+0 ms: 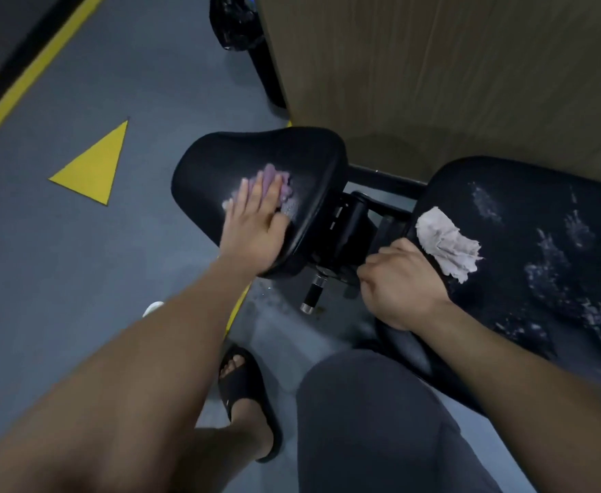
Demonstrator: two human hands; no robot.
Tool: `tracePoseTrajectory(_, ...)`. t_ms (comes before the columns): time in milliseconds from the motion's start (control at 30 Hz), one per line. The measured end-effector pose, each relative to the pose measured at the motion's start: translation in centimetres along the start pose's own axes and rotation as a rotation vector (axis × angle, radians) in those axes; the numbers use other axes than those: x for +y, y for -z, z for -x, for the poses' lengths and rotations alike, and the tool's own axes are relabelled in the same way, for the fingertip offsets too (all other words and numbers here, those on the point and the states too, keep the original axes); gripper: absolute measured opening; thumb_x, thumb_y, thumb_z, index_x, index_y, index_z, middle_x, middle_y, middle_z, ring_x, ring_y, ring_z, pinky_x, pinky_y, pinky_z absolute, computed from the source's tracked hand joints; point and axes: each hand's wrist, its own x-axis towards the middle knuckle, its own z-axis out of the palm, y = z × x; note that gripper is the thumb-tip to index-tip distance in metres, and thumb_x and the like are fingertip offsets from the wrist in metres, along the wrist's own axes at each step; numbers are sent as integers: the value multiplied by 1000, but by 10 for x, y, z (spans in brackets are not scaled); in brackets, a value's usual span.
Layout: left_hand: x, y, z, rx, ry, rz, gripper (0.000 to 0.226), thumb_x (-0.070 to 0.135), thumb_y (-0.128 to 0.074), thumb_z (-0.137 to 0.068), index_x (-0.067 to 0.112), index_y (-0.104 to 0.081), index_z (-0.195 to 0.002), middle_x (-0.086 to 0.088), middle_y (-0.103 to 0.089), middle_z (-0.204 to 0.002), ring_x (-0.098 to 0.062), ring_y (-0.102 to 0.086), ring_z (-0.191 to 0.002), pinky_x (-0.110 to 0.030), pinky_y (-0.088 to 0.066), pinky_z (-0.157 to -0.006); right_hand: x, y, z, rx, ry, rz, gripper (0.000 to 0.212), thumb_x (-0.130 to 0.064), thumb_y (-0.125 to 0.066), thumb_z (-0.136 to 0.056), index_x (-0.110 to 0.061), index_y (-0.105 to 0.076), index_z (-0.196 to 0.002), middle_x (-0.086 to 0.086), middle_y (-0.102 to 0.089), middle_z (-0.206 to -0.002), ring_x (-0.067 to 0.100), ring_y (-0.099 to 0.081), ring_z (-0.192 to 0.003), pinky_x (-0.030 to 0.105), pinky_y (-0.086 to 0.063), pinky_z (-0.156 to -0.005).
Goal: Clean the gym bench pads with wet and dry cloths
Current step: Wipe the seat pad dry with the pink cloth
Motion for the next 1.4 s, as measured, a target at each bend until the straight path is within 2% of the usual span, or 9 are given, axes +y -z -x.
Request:
tracePoseTrajectory(200, 13, 15, -68, -58, 67, 5, 65, 43, -16, -100, 34, -3, -163, 13, 6, -170, -22, 9, -157, -45, 6, -126, 1, -1, -2, 9, 19, 4, 29, -30, -35, -87, -27, -45, -60, -10, -47, -65, 17, -43, -68, 35, -39, -87)
tracePoseTrajectory(400, 6, -3, -14, -112, -266, -105, 73, 41, -17, -91, 32, -7, -163, 9, 3, -171, -17, 7, -157, -45, 1, -128, 2, -8, -2, 87, 11, 14, 34, -29, -33, -83, -24, -51, -54, -7, -51, -58, 20, -49, -63, 37, -41, -84)
tracePoseTrajectory(600, 32, 20, -88, -121, -10, 9, 55, 43, -10, -108, 36, -5, -162, 6, -1, -171, -21, 6, -157, -46, 7, -125, 5, -14, -2, 114, 36, 23, 41, -31, -29, -86, -23, -55, -55, -6, -52, -59, 20, -48, -64, 38, -40, -83)
tracePoseTrajectory(733, 28, 3, -55, -87, -251, -140, 65, 41, -11, -99, 31, -4, -163, 4, 0, -171, -24, 0, -158, -48, -2, -128, 4, -12, -2, 162, 40, 5, 36, -29, -33, -84, -22, -48, -53, -4, -52, -57, 20, -45, -61, 38, -40, -81)
tracePoseTrajectory(833, 9, -6, 17, -31, -419, -145, 64, 31, -31, -98, 23, -25, -161, -3, -15, -170, -28, -9, -157, -51, -12, -126, 3, -10, 0, 173, 47, -12, 34, -29, -32, -83, -23, -47, -53, -3, -53, -57, 21, -47, -61, 38, -43, -81)
tracePoseTrajectory(967, -9, -12, 74, -64, -404, -225, 64, 30, -36, -97, 27, -28, -160, 0, -10, -171, -25, 1, -158, -53, -12, -126, 3, -10, 1, 130, 31, -9, 44, -30, -26, -86, -22, -56, -56, -6, -53, -59, 20, -49, -64, 38, -42, -86)
tracePoseTrajectory(1100, 0, -11, 58, -64, -393, -335, 60, 35, -31, -99, 37, -31, -158, 4, -9, -171, -23, 2, -158, -50, -12, -127, 4, -12, -2, 163, 29, -12, 40, -30, -30, -84, -22, -54, -54, -4, -53, -57, 21, -48, -61, 39, -43, -83)
tracePoseTrajectory(1267, 45, -8, -1, -98, -485, -588, 53, 41, -26, -100, 30, -58, -142, 3, -23, -168, -30, -8, -157, -53, -14, -125, 5, -16, -1, 203, 27, -18, 35, -28, -39, -82, -19, -58, -54, -1, -56, -57, 22, -46, -59, 39, -43, -81)
tracePoseTrajectory(1400, 100, -4, -61, -201, -481, -761, 62, 44, -18, -104, 16, -45, -152, 0, -27, -166, -24, 1, -157, -49, -4, -126, 6, -19, -2, 234, 18, -48, 36, -28, -36, -82, -20, -56, -53, -2, -53, -55, 20, -37, -59, 37, -37, -79)
